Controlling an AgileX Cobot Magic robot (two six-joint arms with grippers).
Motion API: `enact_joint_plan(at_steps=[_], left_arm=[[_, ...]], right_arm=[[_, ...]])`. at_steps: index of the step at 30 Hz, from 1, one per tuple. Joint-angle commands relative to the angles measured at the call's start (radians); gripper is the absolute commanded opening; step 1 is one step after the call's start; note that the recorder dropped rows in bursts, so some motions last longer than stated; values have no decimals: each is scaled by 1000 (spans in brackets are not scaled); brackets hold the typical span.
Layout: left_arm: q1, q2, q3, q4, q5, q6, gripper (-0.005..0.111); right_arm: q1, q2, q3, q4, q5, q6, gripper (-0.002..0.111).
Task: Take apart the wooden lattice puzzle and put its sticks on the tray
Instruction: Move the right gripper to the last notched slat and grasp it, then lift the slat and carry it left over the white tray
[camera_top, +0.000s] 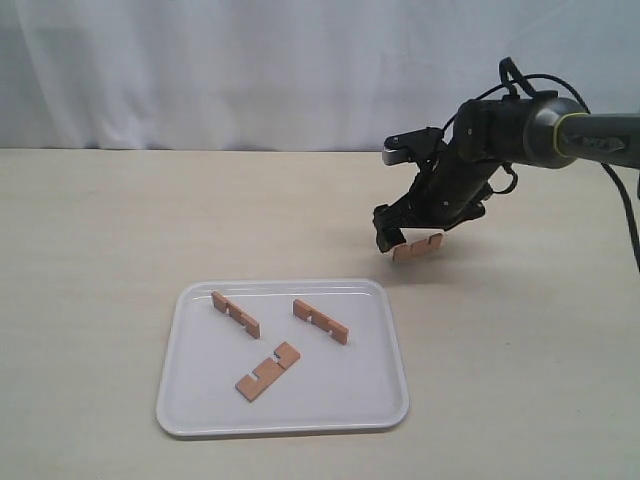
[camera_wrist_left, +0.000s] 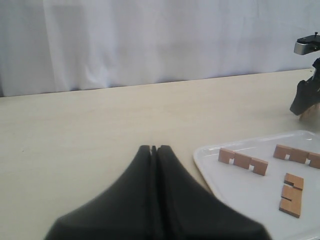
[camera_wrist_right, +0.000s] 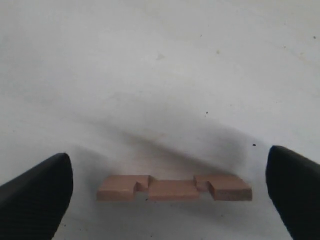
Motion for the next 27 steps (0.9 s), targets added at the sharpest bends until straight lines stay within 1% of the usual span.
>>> enact_joint_plan(at_steps=[1, 9, 11, 12, 14, 19, 21, 24, 25, 27], left_arm=[[-1, 0, 2, 0, -11, -3, 0], [-1, 0, 2, 0, -11, -3, 0], [-1, 0, 2, 0, -11, -3, 0], [-1, 0, 2, 0, -11, -3, 0], [-1, 0, 2, 0, -11, -3, 0], [-1, 0, 2, 0, -11, -3, 0], [-1, 0, 2, 0, -11, -3, 0], [-1, 0, 2, 0, -11, -3, 0], [-1, 0, 2, 0, -11, -3, 0], [-1, 0, 2, 0, -11, -3, 0]], right_arm=[[-5, 21, -4, -4, 15, 4, 98], [-5, 32, -4, -4, 32, 12, 97], [-5, 32, -4, -4, 37, 12, 96], [-5, 32, -4, -4, 44, 12, 93], [-5, 32, -4, -4, 56, 12, 83], [-5, 32, -4, -4, 70, 12, 44], [-5, 32, -4, -4, 82, 34, 30], [-5, 26, -4, -4, 92, 35, 17], [-5, 15, -4, -4, 96, 44, 10], [-5, -2, -4, -4, 96, 67, 5]])
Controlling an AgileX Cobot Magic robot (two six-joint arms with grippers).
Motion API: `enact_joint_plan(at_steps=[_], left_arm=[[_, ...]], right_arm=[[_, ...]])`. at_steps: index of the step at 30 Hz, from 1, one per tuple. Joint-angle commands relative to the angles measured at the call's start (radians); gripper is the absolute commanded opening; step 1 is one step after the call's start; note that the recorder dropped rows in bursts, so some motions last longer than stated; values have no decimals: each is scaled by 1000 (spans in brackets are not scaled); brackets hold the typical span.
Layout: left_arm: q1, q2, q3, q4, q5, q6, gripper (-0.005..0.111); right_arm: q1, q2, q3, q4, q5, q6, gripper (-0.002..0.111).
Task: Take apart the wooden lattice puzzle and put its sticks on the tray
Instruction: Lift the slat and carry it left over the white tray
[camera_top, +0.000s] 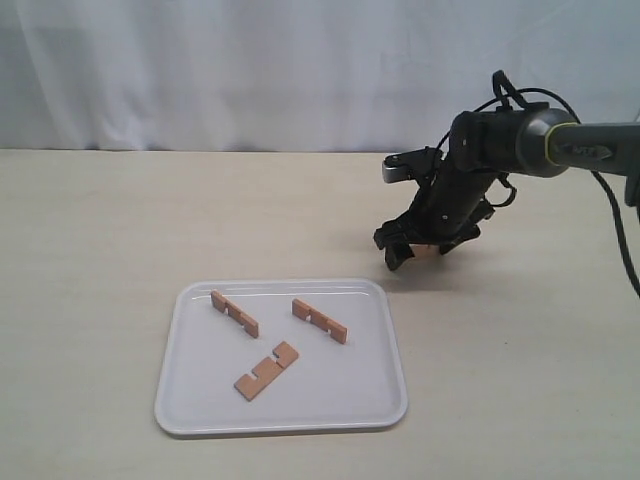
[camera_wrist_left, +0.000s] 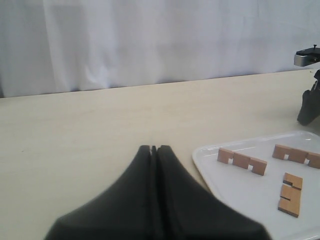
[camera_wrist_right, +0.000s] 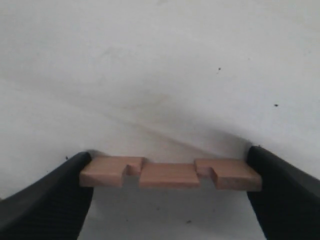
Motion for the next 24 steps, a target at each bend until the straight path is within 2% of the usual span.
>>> enact_joint_plan(at_steps=[1, 10, 14, 17, 21, 24], left_arm=[[-1, 0, 2, 0, -11, -3, 0], [-1, 0, 2, 0, -11, -3, 0], [-1, 0, 2, 0, -11, -3, 0], [-1, 0, 2, 0, -11, -3, 0], [-1, 0, 2, 0, -11, -3, 0], [-1, 0, 2, 0, -11, -3, 0]], right_arm=[[-5, -45, 0, 1, 21, 34, 4], [34, -192, 13, 37, 171, -42, 4], [101, -294, 113, 42, 141, -77, 4], [157, -370, 254, 45, 24, -91, 4], [218, -391, 326, 87, -27, -156, 4], [280, -384, 342, 191, -32, -280, 4]])
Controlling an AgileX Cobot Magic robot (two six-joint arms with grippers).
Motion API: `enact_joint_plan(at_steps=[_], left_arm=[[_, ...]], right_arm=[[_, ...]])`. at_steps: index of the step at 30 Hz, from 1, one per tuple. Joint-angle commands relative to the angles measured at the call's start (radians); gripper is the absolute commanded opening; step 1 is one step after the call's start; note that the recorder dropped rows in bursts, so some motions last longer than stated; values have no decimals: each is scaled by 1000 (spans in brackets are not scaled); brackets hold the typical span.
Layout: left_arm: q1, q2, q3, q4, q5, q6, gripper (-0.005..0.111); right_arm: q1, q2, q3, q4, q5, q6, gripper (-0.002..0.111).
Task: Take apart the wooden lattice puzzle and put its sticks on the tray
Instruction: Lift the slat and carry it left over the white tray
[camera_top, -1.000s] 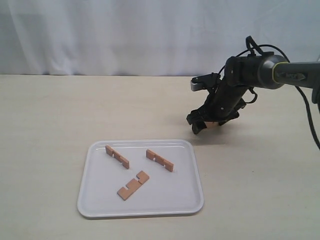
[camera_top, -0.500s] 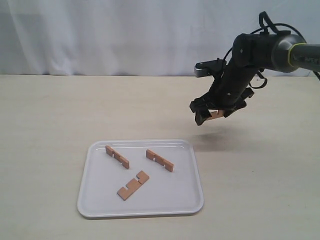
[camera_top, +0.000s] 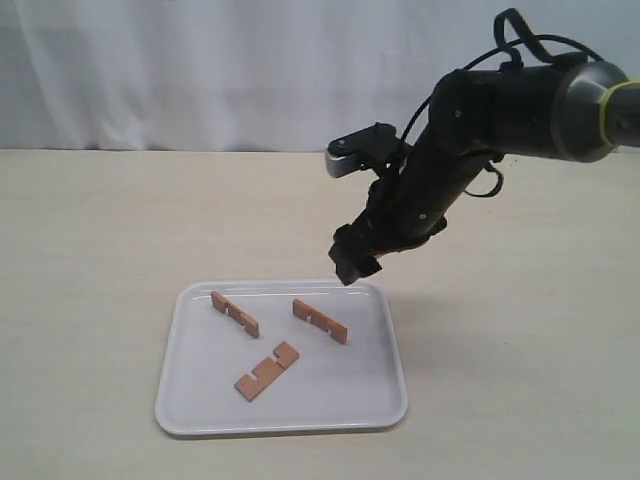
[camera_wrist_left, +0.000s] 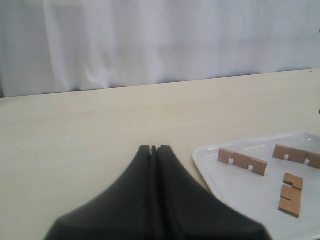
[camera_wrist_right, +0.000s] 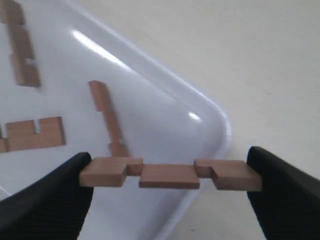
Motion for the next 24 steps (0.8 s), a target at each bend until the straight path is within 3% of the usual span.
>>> enact_joint_plan(at_steps=[1, 11, 24], left_arm=[[-1, 0, 2, 0, -11, -3, 0], [-1, 0, 2, 0, -11, -3, 0], [-1, 0, 2, 0, -11, -3, 0]], right_arm=[[78, -4, 23, 118, -27, -147, 4], [181, -4, 23, 138, -66, -141, 4], [183, 53, 23, 257, -102, -194, 4]])
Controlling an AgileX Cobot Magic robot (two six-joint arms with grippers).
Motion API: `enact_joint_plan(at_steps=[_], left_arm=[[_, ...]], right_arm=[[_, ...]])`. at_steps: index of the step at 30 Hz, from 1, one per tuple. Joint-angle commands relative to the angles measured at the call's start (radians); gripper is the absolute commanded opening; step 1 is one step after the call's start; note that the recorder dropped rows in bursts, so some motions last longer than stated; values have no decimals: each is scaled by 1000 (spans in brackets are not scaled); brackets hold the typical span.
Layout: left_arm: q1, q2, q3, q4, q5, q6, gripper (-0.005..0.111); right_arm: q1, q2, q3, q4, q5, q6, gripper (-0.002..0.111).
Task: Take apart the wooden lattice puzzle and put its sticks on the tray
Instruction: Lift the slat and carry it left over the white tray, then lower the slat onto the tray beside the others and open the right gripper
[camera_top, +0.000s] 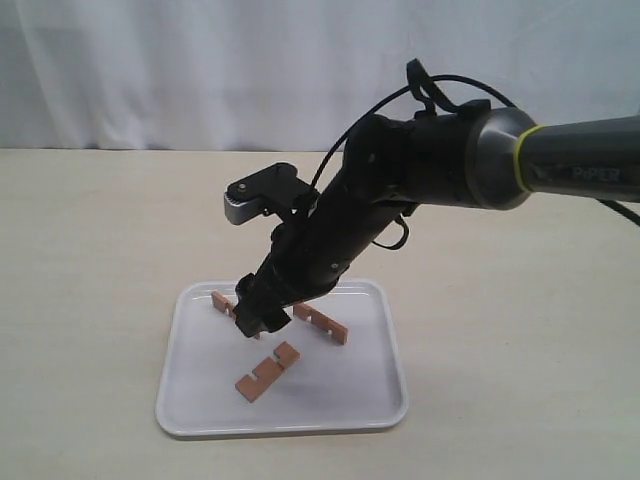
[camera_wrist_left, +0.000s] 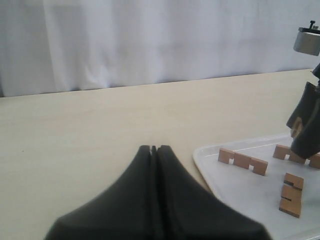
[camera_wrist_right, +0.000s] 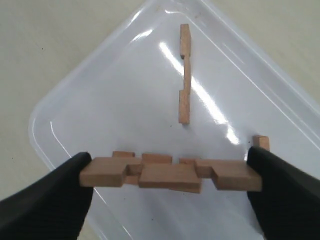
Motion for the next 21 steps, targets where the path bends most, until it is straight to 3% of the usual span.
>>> enact_joint_plan(at_steps=[1, 21], left_arm=[[-1, 0, 2, 0, -11, -3, 0], [-1, 0, 2, 0, -11, -3, 0]], right_arm=[[1, 12, 5, 19, -10, -23, 4], [21, 76, -1, 127, -156, -109, 4]])
